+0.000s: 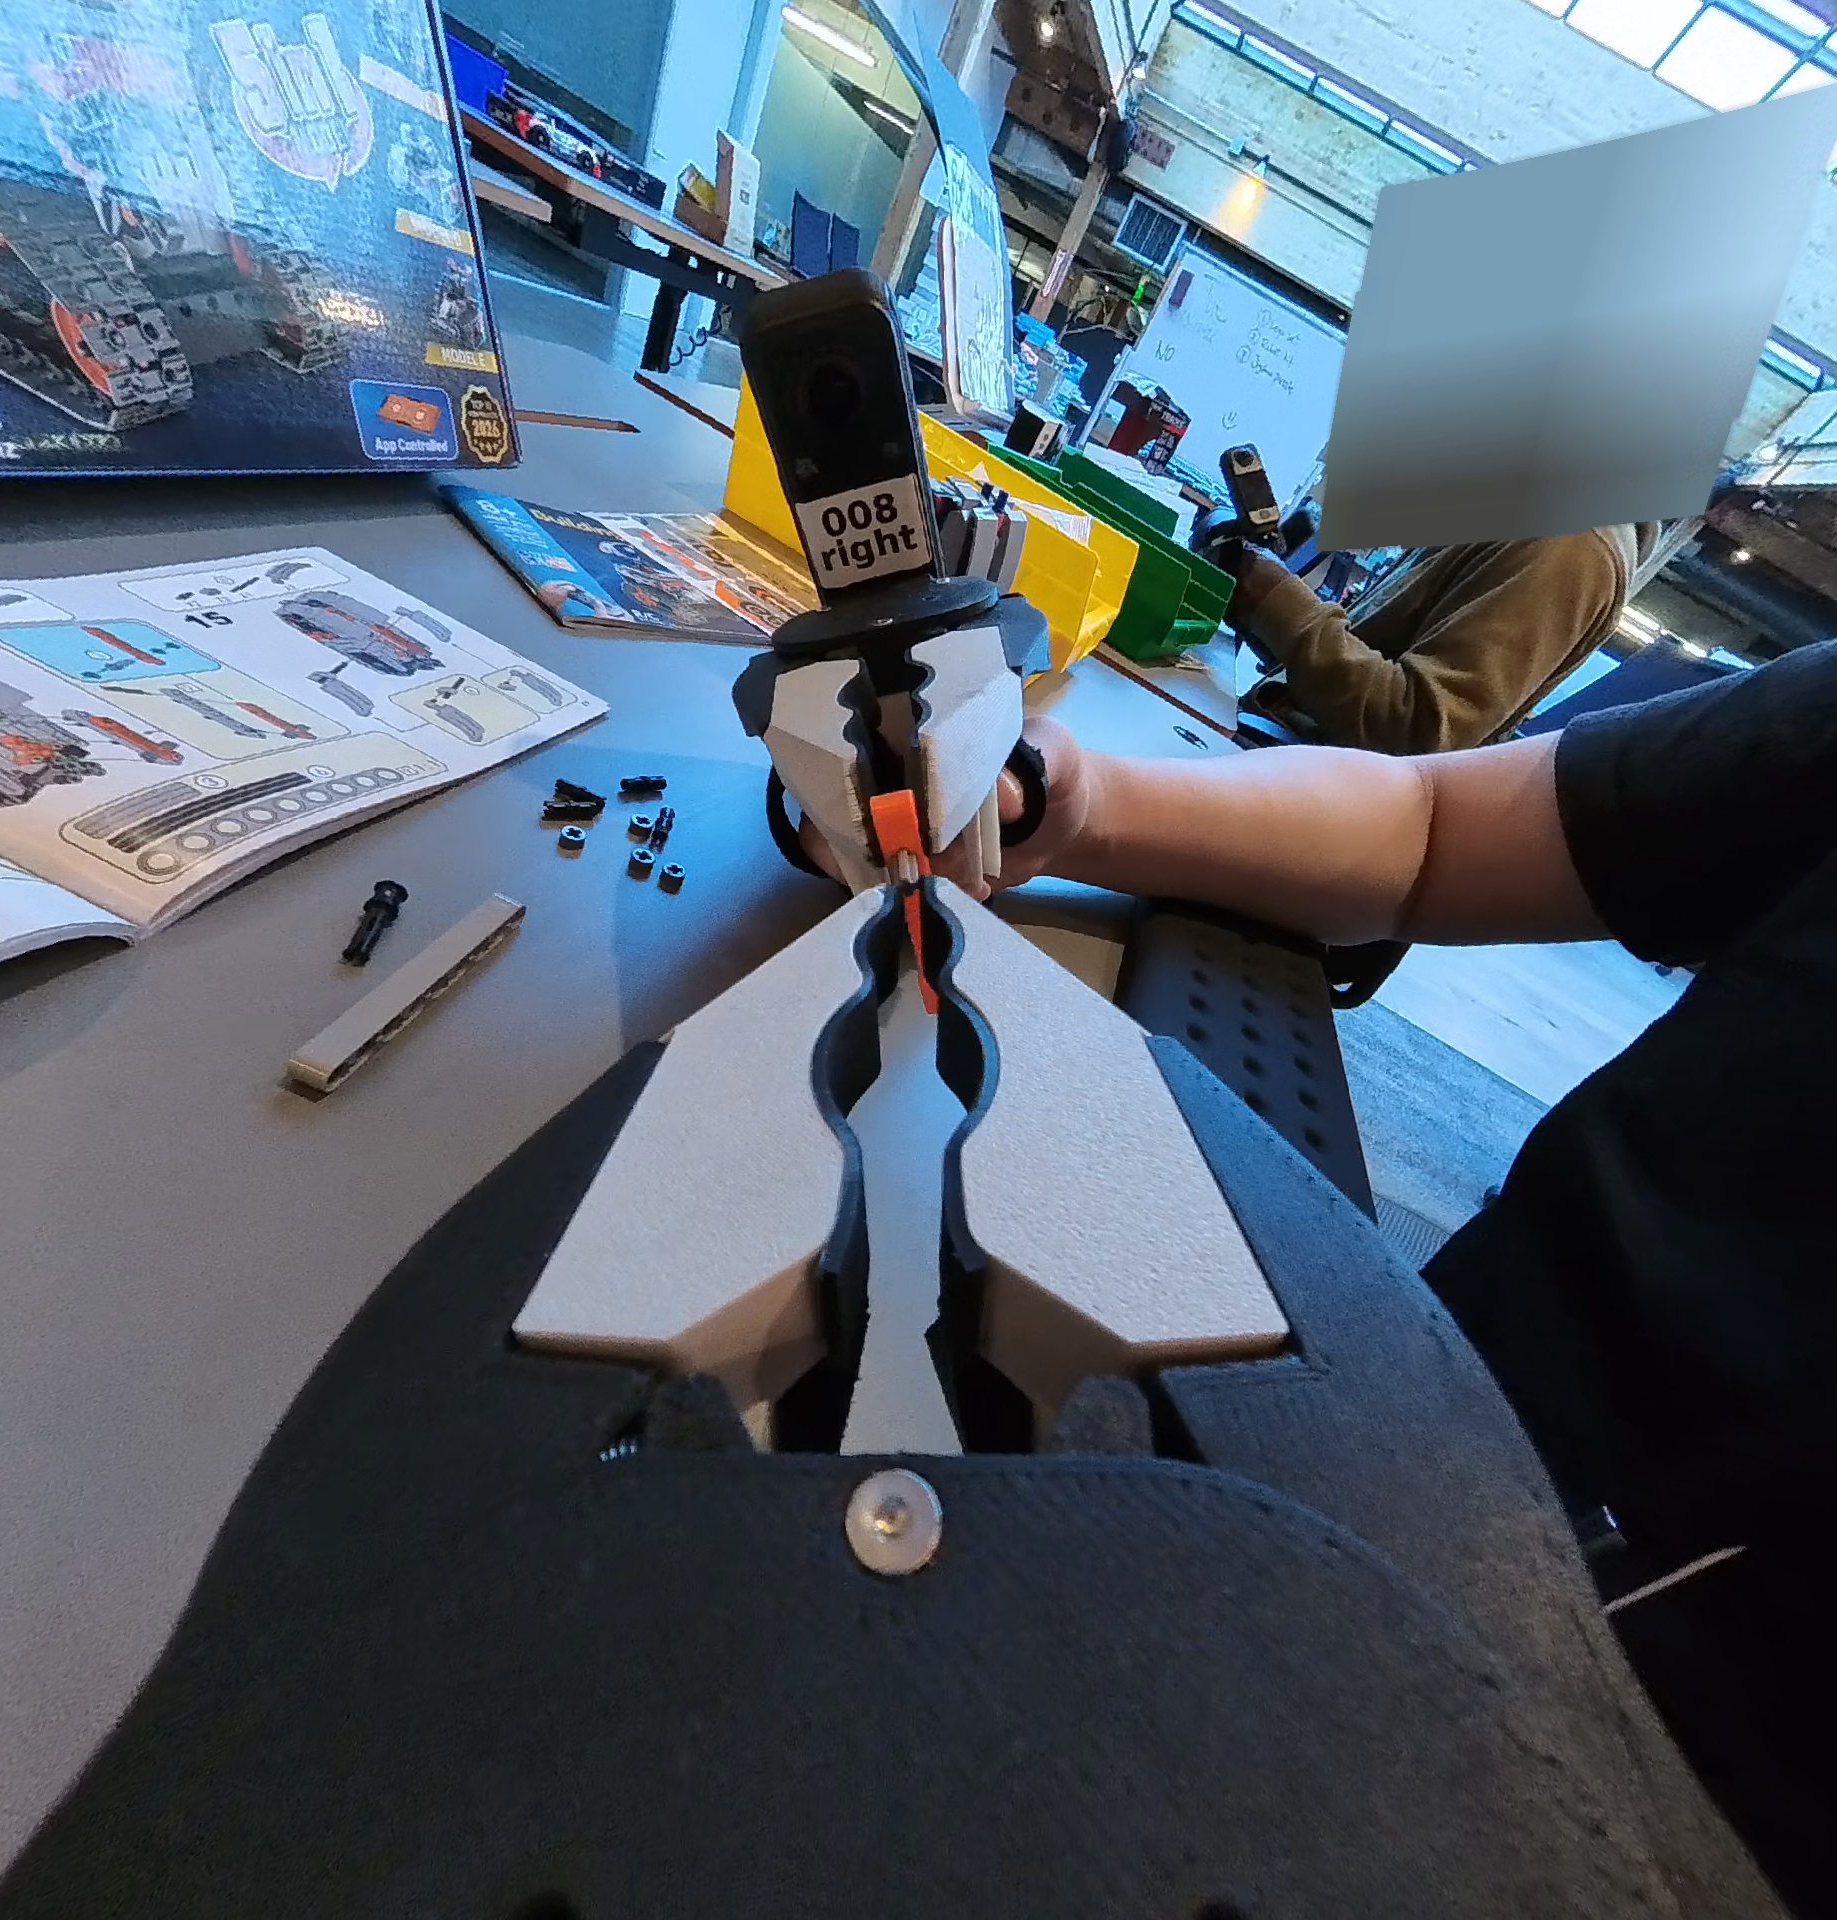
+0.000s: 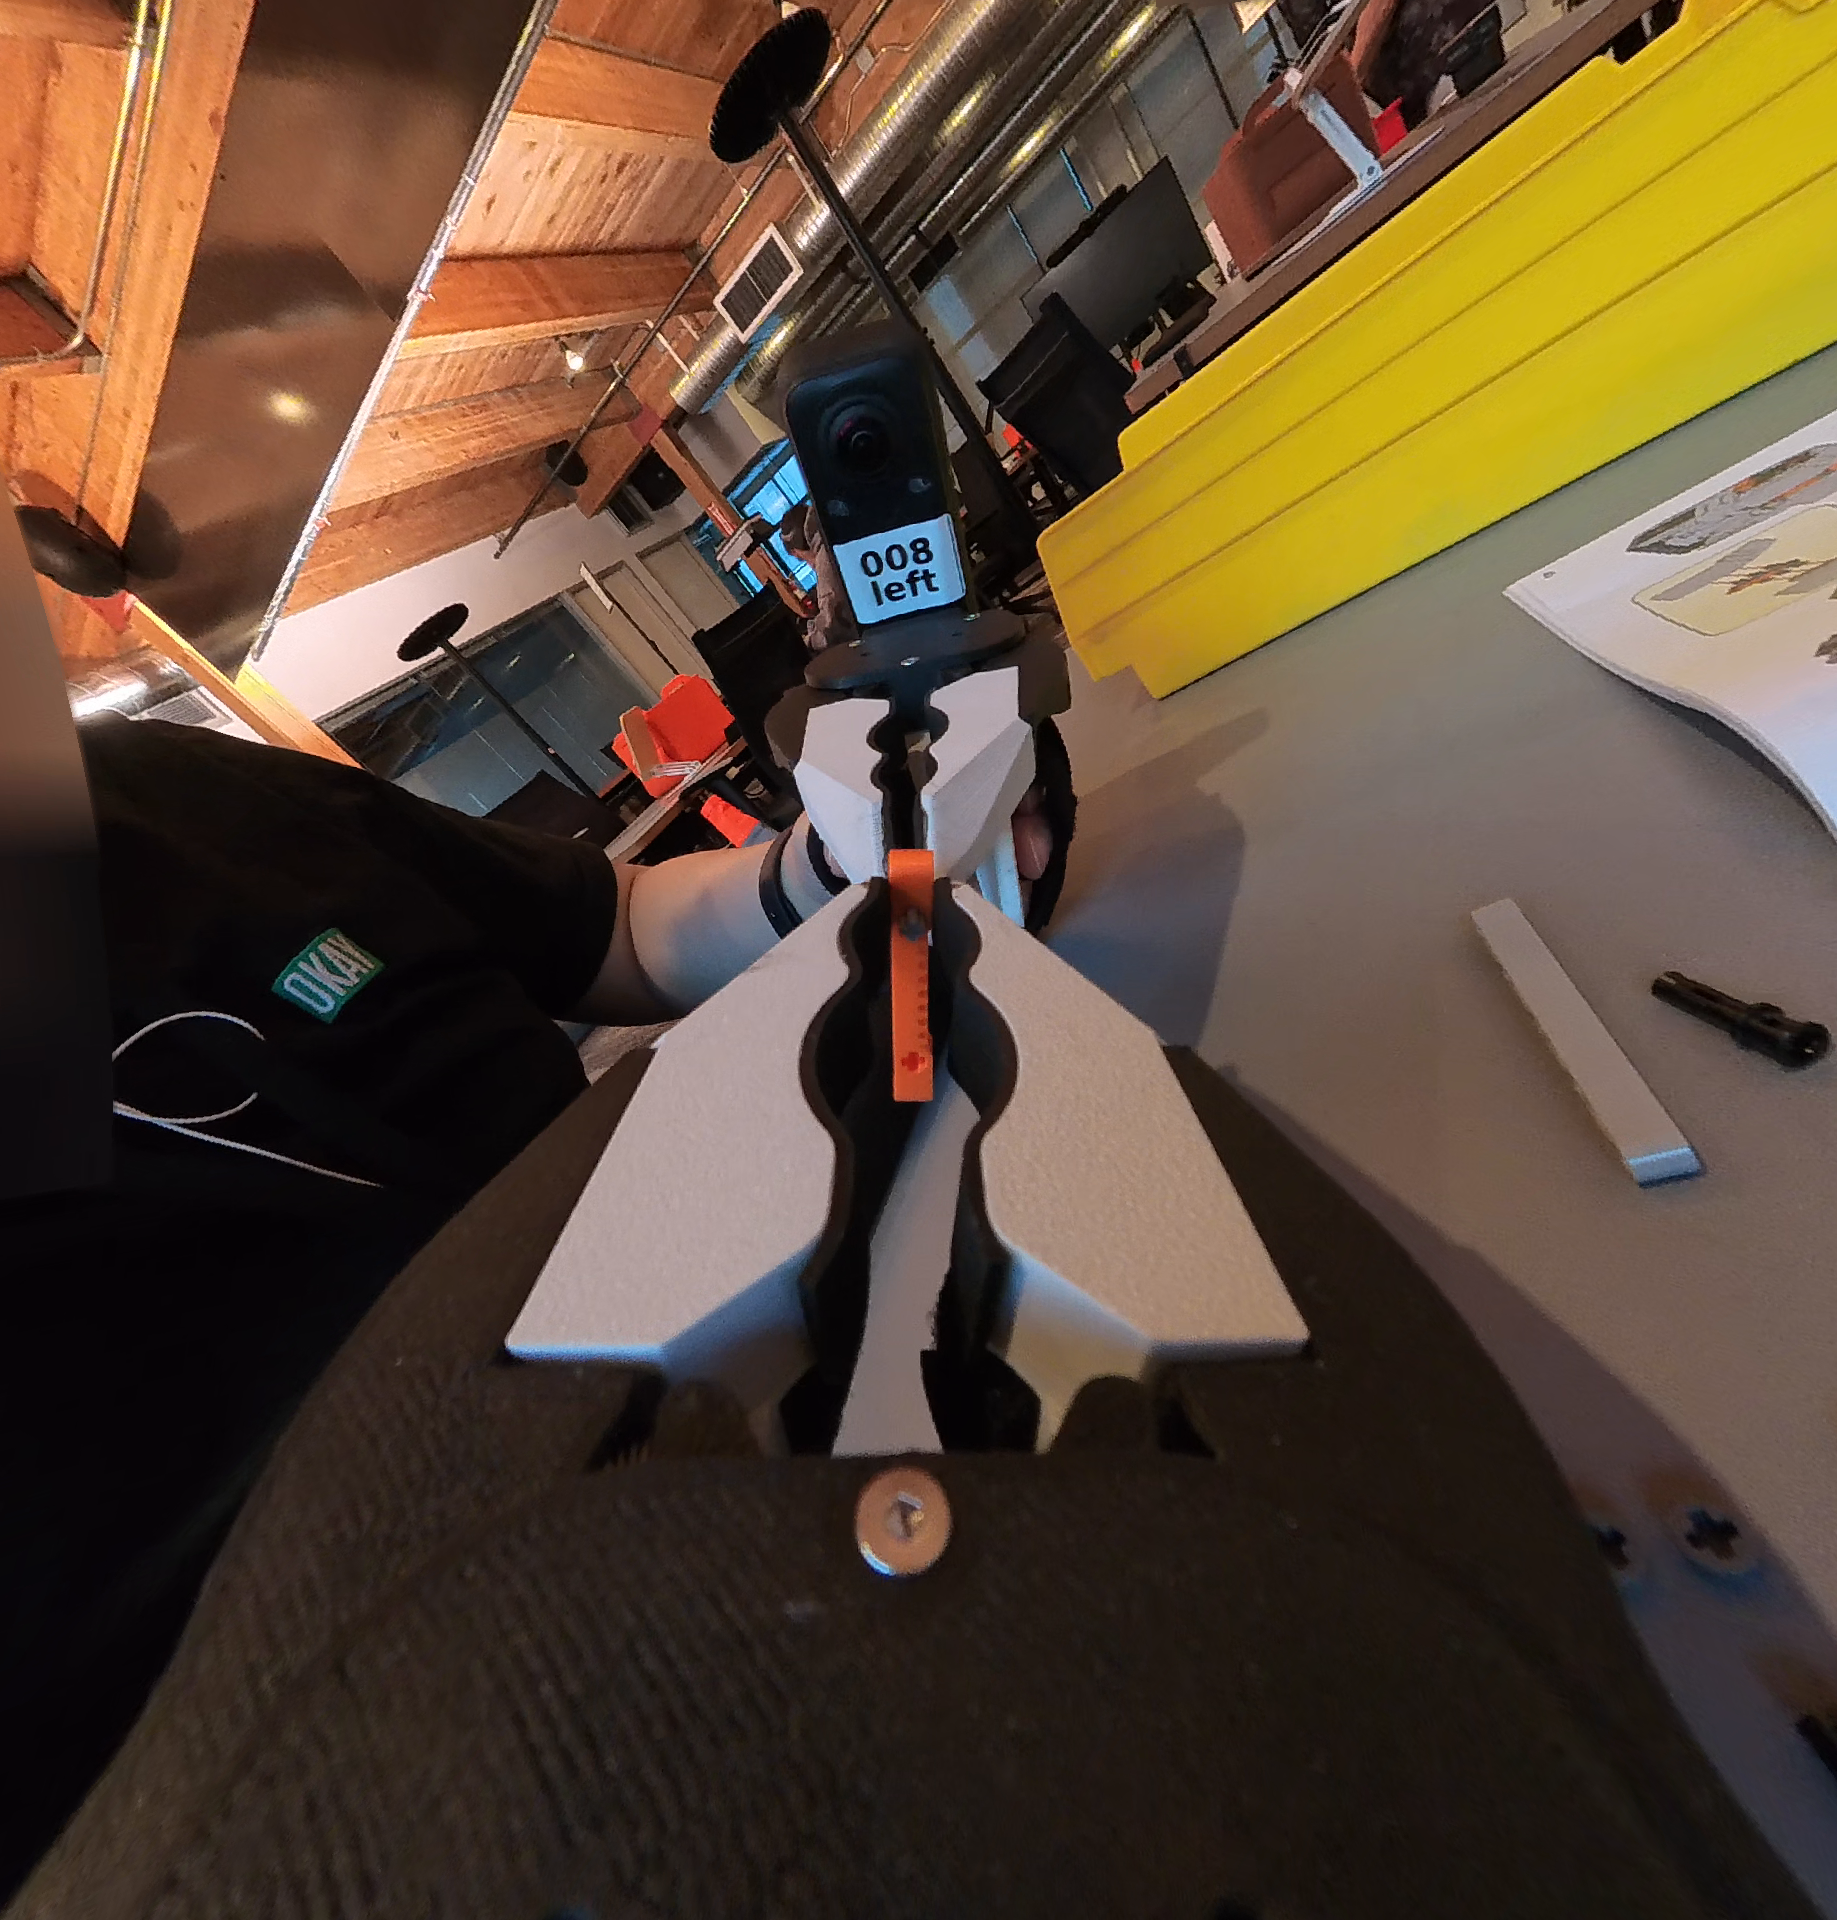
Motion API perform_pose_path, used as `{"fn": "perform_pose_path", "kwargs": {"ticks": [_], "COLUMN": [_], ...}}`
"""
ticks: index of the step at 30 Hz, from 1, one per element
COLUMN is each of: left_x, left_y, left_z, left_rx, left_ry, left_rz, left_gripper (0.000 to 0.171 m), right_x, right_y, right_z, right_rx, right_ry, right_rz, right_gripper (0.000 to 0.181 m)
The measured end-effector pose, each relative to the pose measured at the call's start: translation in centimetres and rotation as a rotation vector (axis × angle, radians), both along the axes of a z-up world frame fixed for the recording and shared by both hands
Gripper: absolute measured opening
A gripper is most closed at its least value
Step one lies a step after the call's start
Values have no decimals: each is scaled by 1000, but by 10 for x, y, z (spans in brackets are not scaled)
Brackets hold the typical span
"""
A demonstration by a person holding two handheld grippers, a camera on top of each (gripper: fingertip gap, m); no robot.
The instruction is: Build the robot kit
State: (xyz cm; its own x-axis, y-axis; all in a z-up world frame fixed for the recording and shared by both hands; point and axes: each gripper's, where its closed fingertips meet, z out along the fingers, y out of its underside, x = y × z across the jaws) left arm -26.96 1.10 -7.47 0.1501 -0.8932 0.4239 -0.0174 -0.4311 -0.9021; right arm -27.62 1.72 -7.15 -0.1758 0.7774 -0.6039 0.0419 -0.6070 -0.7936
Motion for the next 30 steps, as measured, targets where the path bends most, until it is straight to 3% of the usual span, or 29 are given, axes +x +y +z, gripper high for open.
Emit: {"fn": "perform_pose_path", "kwargs": {"ticks": [15,17,20,30], "left_x": [0,-1,-1,0], "left_y": [-1,4,1,1], "left_z": [2,1,2,-1], "left_rx": [8,1,12,20], "left_ry": [-4,1,-8,25], "left_rz": [-2,33,14,17], "left_gripper": [4,19,1,0], "right_x": [0,-1,-2,-2], "right_y": [0,-1,-3,-1], "right_z": [0,-2,-3,-3], "right_rx": [-11,-6,6,-2], "right_ry": [2,-11,-21,-18], "right_rz": [4,12,14,8], "right_gripper": [5,5,5,5]}}
